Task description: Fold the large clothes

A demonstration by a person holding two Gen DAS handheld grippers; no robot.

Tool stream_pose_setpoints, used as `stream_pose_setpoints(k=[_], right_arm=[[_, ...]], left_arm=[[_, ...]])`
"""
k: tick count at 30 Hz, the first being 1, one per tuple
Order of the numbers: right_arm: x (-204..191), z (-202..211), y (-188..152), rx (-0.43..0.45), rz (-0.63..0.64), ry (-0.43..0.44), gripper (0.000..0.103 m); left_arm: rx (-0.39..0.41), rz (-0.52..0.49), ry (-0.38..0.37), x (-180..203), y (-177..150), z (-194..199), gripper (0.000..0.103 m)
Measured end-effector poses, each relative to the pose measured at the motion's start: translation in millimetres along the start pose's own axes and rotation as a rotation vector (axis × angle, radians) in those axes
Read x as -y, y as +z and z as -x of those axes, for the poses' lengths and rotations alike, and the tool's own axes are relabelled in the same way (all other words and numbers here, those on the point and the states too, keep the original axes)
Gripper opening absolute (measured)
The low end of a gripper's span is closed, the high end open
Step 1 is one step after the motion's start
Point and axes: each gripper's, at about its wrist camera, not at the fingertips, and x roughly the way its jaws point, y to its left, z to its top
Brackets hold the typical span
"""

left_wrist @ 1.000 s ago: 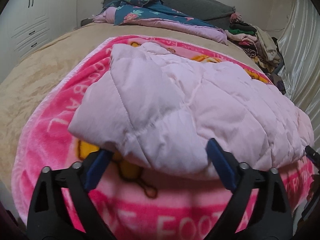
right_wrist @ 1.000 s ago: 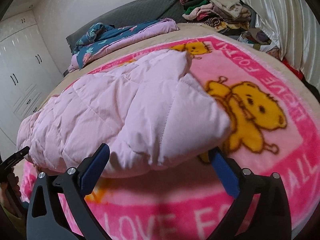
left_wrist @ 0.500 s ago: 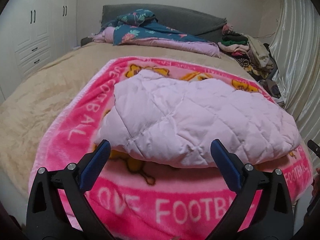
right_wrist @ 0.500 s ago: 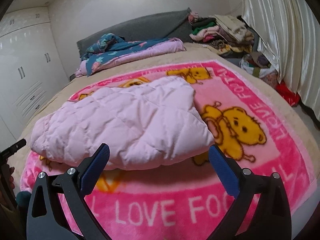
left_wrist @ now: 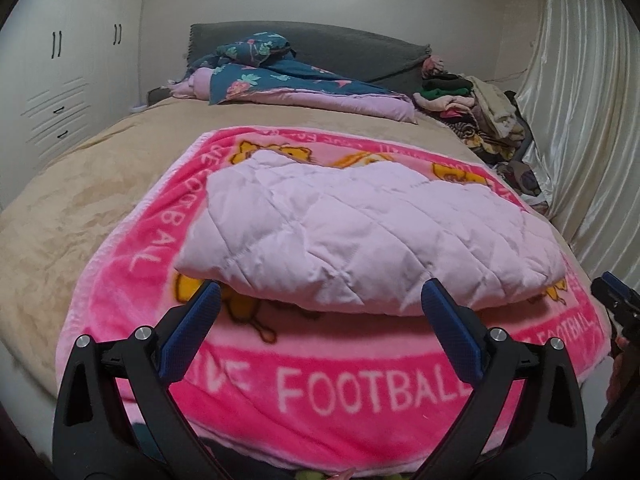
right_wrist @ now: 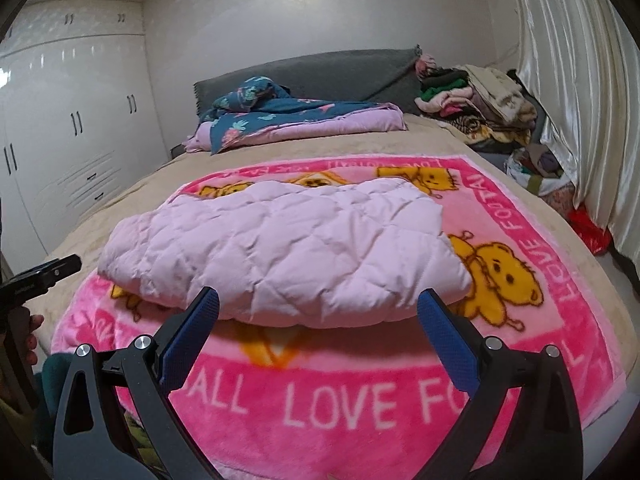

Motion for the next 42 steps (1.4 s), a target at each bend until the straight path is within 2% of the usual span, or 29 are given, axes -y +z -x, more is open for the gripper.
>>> stream_pose_setpoints(k=[6, 17, 42], right_arm=[[-26.0, 4.4, -14.6, 0.014, 0.037, 0.023, 0.099], [-49.4, -12.2, -29.1, -0.038, 0.063, 0.06, 0.099], [-52.6, -12.4, -26.8, -0.03, 0.071, 0.06, 0.099]], left_arm=[[-0.012, -0.011, -0.025, 16.2, -14.2, -1.0, 0.094], [-0.043, -0.023, -0.04, 25.7, -29.7, -10.4, 0.094], [-0.046, -0.01, -0.013, 21.6, -30.8, -9.0, 0.094]])
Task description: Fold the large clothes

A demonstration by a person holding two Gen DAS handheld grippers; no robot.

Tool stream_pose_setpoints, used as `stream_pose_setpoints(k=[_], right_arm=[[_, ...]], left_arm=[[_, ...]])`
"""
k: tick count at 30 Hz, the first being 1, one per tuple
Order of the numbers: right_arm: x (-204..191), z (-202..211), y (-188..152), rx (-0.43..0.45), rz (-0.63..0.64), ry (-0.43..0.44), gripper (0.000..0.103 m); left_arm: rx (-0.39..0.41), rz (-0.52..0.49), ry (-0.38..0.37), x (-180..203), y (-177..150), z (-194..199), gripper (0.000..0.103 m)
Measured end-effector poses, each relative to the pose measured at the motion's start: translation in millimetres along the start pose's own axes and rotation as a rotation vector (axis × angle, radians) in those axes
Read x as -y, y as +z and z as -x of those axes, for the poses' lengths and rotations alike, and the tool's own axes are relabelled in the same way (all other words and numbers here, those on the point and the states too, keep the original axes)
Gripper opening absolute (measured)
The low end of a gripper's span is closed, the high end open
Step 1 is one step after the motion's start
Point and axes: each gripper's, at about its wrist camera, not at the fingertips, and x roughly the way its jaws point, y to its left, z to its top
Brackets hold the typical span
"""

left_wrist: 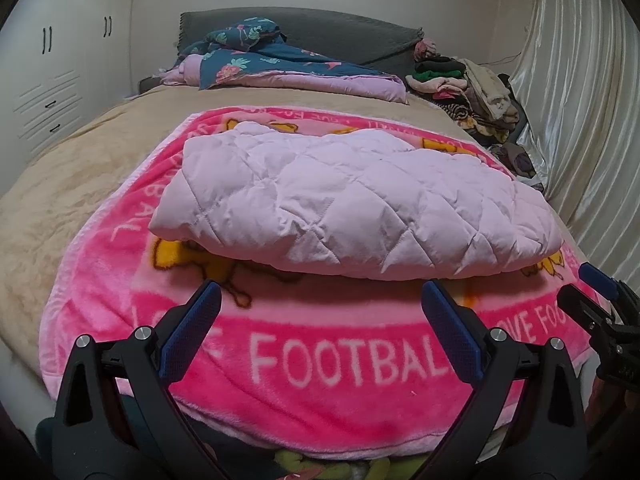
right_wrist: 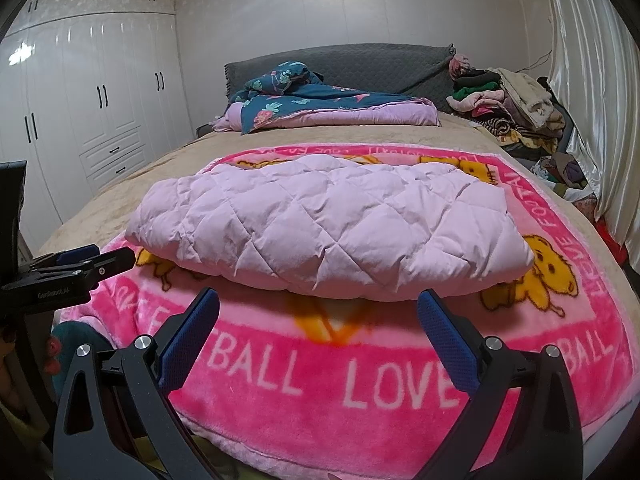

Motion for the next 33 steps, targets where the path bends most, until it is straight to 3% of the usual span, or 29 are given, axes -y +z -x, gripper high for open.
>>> stream_pose_setpoints(k=[33], right_arm=[[-2.0, 0.2, 5.3, -0.002, 0.001, -0.002, 0.099]], left_arm=[[-0.002, 0.0, 0.011, -4.5, 1.0, 2.0, 0.094]])
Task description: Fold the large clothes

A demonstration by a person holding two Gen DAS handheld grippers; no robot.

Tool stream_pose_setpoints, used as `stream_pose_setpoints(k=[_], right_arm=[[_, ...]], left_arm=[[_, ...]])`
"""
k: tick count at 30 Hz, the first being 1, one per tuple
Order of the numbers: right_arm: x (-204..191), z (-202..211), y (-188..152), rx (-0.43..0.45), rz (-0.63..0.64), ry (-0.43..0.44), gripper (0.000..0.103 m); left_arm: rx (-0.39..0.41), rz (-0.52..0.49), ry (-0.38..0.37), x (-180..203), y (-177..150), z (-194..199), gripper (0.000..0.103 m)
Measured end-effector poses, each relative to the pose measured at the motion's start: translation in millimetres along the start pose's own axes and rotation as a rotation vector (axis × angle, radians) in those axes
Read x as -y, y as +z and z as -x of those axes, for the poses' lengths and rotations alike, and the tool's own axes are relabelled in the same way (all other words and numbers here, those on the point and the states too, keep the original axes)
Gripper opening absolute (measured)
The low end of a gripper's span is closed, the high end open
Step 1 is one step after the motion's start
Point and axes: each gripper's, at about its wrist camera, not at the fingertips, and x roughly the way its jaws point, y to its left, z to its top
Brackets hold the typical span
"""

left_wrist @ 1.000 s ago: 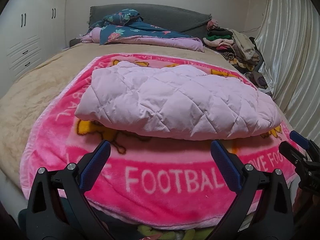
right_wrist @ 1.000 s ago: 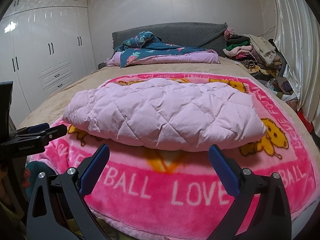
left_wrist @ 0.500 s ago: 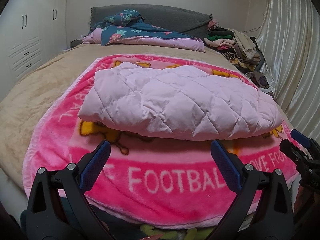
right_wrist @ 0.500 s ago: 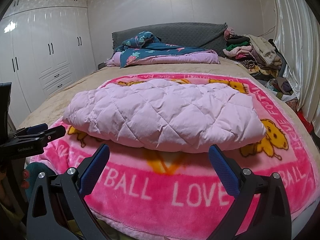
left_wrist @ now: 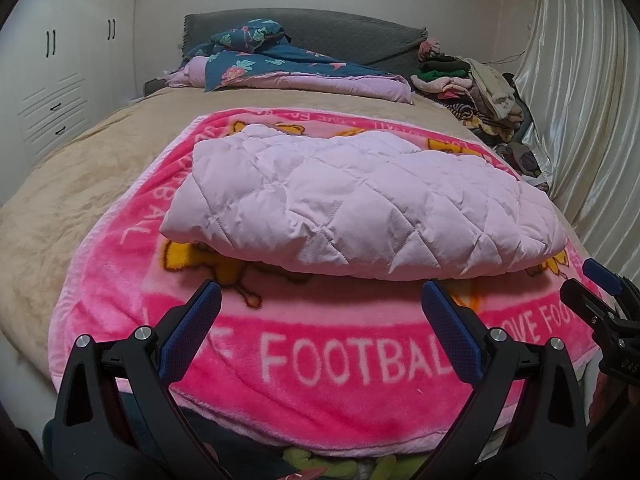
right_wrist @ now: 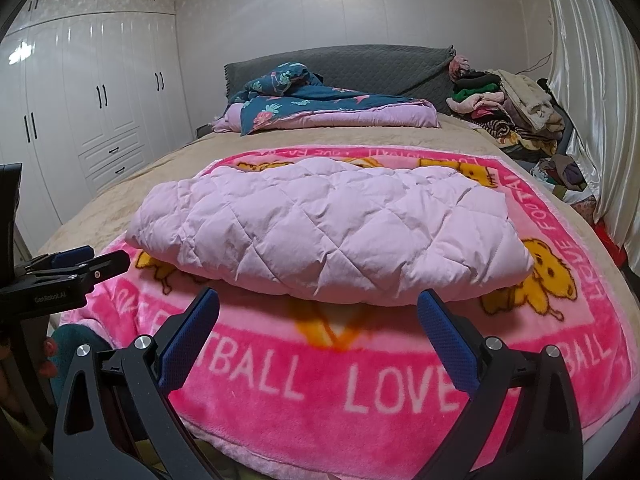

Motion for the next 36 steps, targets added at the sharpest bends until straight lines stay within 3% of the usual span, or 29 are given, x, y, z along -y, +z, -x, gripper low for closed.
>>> stream_pose_setpoints(k=[36], right_arm=[[0.7, 0.4, -4.0, -0.006, 0.007, -0.012, 0.099]], left_arm=[[-0.005, -0.006, 0.007, -9.4, -0.3, 2.2, 0.094]])
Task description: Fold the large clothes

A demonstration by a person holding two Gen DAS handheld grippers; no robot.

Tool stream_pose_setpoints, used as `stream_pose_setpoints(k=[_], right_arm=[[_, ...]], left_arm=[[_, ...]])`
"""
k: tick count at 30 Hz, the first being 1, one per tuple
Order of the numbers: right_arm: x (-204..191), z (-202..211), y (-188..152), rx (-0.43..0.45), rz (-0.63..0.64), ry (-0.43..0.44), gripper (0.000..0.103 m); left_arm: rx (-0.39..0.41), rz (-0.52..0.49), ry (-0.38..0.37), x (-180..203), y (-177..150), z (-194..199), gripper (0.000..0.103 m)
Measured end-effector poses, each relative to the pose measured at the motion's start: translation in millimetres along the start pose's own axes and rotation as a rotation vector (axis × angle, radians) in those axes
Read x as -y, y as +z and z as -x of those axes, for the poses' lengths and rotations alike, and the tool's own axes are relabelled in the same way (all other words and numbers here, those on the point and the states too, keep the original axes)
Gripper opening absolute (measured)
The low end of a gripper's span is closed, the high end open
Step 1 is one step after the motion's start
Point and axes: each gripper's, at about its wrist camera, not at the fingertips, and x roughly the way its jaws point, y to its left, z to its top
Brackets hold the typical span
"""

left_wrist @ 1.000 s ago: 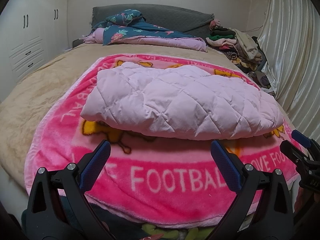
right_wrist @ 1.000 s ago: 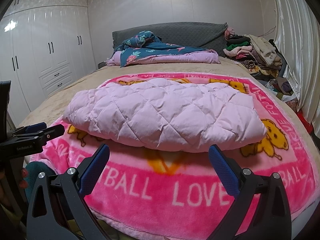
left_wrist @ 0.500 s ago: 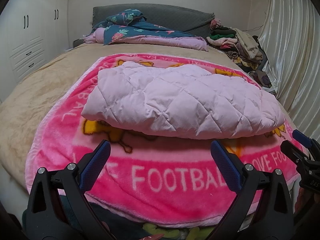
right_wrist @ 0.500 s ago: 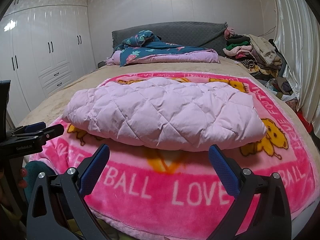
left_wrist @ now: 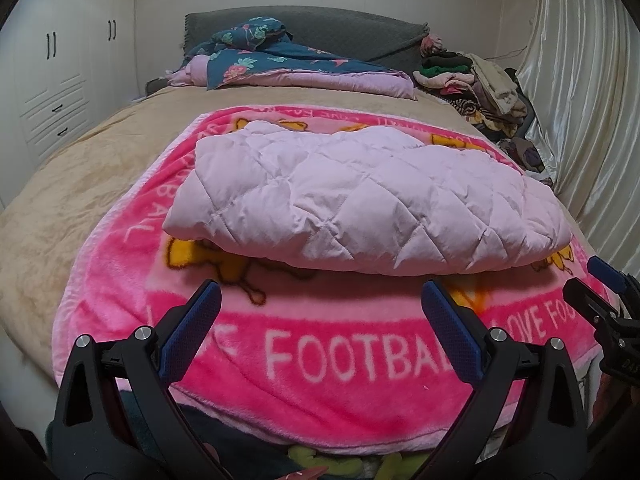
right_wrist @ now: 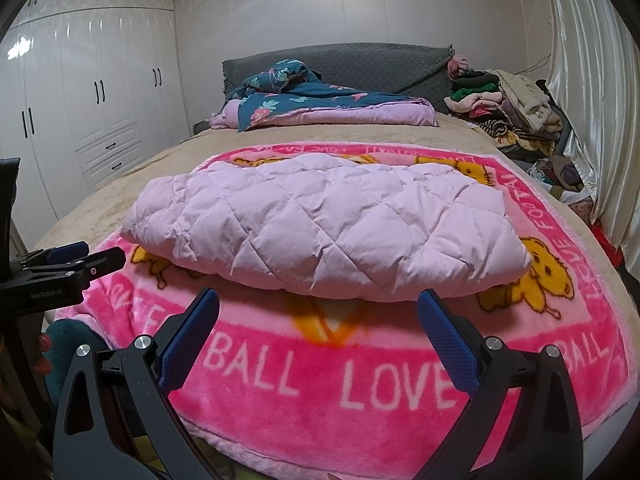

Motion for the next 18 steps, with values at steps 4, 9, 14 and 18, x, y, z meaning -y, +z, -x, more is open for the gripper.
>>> stream_pose_setpoints(k=[4, 9, 14, 18], right_arm=[[1.8, 1.0, -2.8, -0.001, 0.0, -0.005, 0.099], [4.0, 0.4, -2.3, 0.005, 0.002, -0.026, 0.099], [11.6, 1.8, -1.1, 0.014, -0.015, -0.062, 0.099], [26.9, 5.8, -0.7, 0.028, -0.051, -0.108, 0.099]], left_arm=[[0.001, 0.0, -0.017, -5.0, -0.8, 1.2, 0.094], [0.008, -0.018, -0.02, -15.0, -3.3, 4.6, 0.094], [0.004, -0.025, -0.041, -29.3, -5.7, 6.6, 0.094], [-0.008, -0.026, -0.013, -45.1, -8.7, 6.9, 0.094]])
